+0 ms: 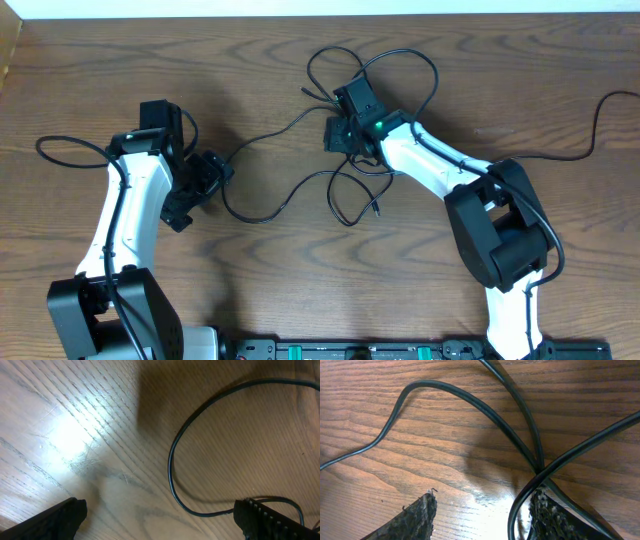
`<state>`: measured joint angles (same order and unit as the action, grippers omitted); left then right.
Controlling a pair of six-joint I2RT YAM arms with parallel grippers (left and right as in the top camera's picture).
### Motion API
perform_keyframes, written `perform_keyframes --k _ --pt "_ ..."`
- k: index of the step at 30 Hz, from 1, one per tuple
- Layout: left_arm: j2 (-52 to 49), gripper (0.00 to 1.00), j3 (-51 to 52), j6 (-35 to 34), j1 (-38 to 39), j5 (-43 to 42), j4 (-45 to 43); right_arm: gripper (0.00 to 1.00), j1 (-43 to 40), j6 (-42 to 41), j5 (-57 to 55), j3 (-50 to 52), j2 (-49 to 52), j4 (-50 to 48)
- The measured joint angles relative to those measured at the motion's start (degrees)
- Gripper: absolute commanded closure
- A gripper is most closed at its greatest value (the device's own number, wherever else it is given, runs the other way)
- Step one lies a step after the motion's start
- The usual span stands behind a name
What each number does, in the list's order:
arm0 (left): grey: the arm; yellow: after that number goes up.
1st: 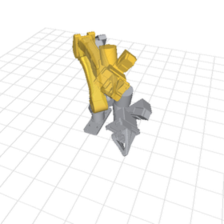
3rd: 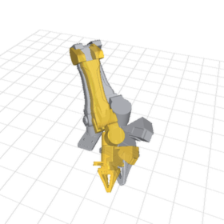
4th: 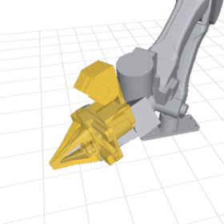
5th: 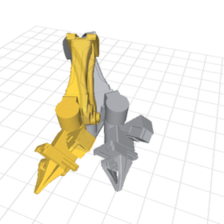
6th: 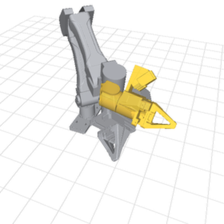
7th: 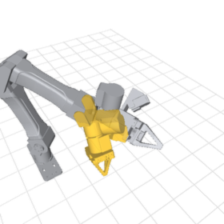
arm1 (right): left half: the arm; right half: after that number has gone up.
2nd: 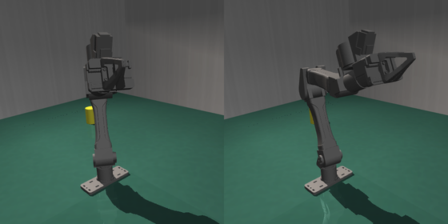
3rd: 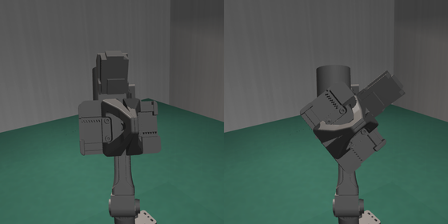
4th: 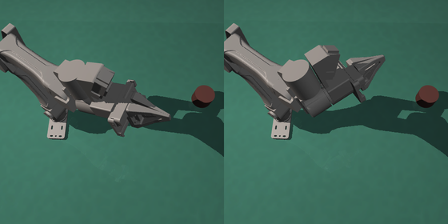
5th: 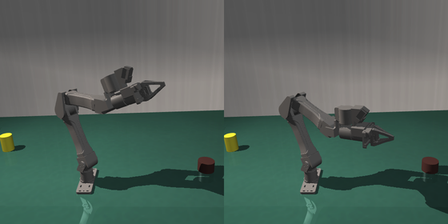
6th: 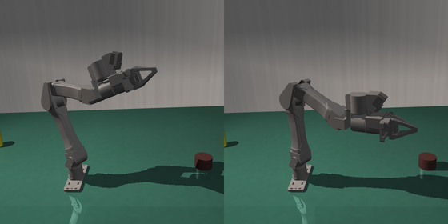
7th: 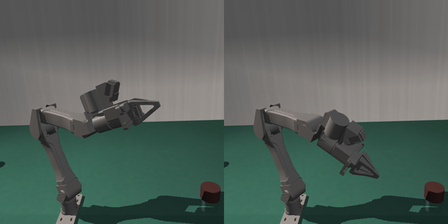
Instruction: Untangle cables
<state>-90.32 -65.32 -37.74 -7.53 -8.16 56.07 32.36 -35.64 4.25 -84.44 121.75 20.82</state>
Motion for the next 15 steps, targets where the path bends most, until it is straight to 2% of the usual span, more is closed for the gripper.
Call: perform_keyframes --k 8,11,12,15 --pt "0.0 0.01 0.0 0.0 0.0 0.0 0.0 0.49 2.9 -0.2 -0.5 0.0 0.6 -0.1" --pt "0.0 0.01 0.0 0.0 0.0 0.0 0.0 0.81 3.3 -0.3 -1.6 0.0 0.6 -0.1" --pt "0.0 0.01 0.0 0.0 0.0 0.0 0.0 0.98 3.3 -0.3 -1.8 0.0 0.6 -0.1" --pt "0.0 0.01 0.0 0.0 0.0 0.0 0.0 0.99 3.2 -0.6 -2.4 0.0 0.6 -0.2"
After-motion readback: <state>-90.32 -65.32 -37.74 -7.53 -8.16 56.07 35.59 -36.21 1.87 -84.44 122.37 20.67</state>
